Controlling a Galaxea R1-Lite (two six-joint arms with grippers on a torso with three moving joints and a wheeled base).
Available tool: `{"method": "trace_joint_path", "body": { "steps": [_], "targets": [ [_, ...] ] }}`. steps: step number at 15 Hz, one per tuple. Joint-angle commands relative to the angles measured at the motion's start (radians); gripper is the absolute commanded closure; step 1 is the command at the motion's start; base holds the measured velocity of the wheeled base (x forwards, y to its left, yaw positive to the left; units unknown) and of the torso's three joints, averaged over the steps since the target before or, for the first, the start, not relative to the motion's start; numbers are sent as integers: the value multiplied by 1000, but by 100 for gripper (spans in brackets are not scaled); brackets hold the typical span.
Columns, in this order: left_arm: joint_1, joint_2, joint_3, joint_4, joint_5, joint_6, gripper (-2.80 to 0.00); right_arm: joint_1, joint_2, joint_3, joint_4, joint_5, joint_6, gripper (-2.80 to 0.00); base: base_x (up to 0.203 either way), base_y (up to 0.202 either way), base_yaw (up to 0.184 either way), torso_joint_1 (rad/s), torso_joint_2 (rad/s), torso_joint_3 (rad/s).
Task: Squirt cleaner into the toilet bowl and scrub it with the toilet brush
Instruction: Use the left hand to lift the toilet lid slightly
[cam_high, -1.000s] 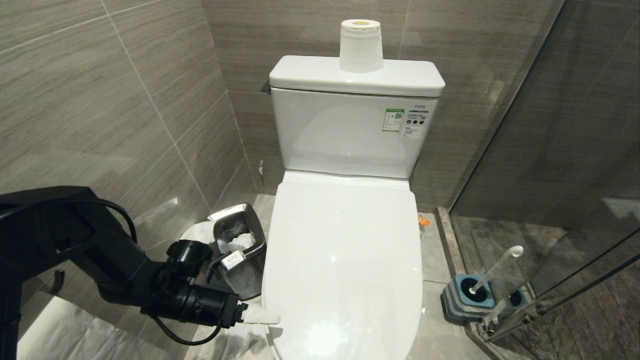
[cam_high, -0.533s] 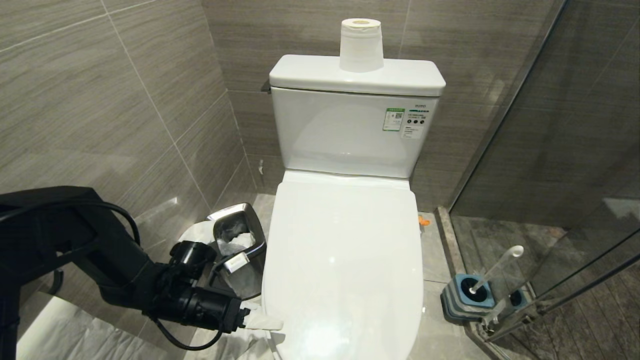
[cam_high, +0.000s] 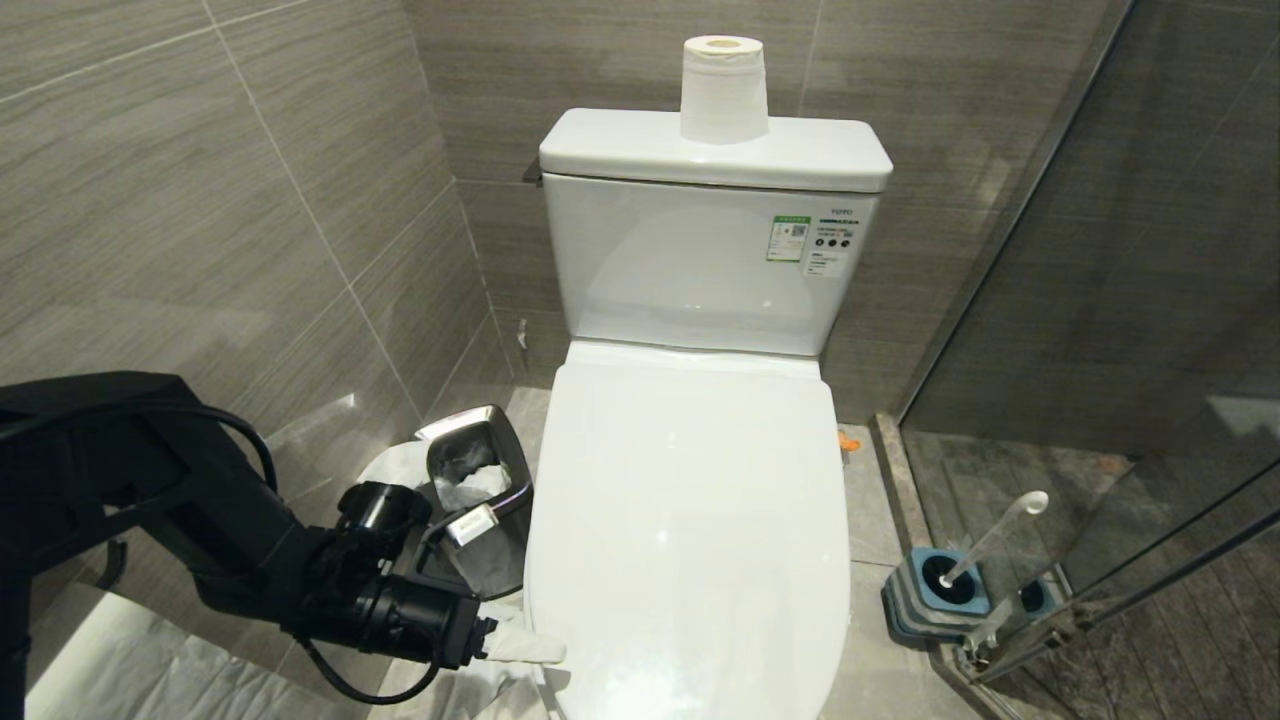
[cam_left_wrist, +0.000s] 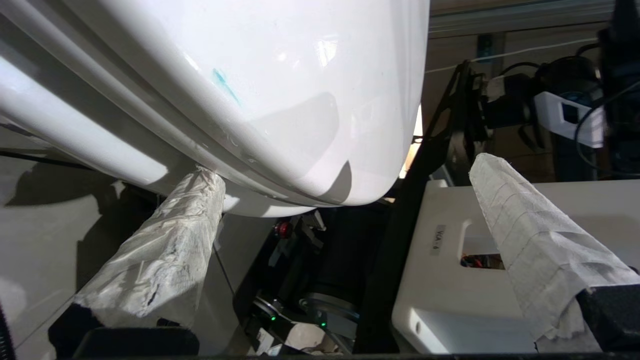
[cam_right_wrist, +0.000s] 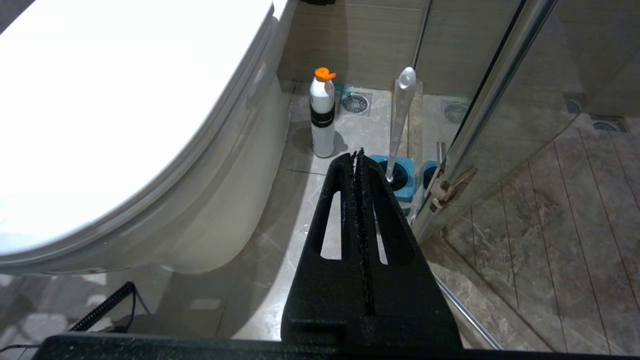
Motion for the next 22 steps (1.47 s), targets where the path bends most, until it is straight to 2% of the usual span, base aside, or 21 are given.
{"method": "trace_joint_path", "body": {
  "steps": [1,4,12,19,22],
  "targets": [
    [0,-6,1,-2,-22,-1,-280,0,-2,0,0,0,0,0,0,0,0,0,0,0],
    [1,-13,-7,-3,-68,-28,-280,0,0,0,0,0,0,0,0,0,0,0,0,0],
    [27,-12,-43,-3,-71,-60,-280,0,-1,0,0,0,0,0,0,0,0,0,0,0],
    [24,-34,-64,-2,-76,-174,-280,0,-1,0,0,0,0,0,0,0,0,0,0,0],
    [24,-53,-62,2,-85,-185,-280,0,-1,0,0,0,0,0,0,0,0,0,0,0]
  ]
}}
